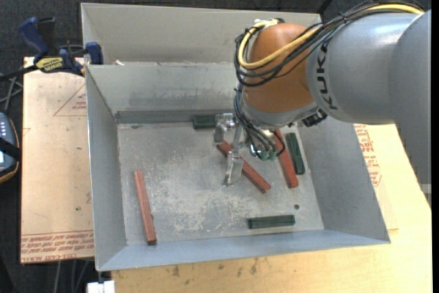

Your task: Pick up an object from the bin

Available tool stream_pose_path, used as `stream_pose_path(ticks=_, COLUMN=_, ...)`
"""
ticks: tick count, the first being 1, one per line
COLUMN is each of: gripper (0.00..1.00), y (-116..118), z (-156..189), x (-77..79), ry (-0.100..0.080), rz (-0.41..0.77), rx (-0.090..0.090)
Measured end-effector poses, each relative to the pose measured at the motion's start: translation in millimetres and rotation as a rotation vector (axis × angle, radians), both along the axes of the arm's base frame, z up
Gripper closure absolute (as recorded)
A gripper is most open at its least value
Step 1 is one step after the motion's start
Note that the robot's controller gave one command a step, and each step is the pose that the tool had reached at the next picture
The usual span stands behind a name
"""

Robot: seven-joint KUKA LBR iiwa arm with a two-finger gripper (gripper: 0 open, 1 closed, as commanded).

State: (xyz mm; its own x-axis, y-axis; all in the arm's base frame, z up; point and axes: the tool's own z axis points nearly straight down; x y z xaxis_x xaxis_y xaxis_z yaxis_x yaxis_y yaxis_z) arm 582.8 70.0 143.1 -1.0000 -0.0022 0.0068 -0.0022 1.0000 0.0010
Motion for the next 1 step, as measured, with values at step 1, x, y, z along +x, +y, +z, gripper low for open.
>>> stream_pose_path(ticks=1, gripper=0.00, y=-0.2, z=4.4, x=1.9, ry=-0.008, rz=-0.001, rx=0.000)
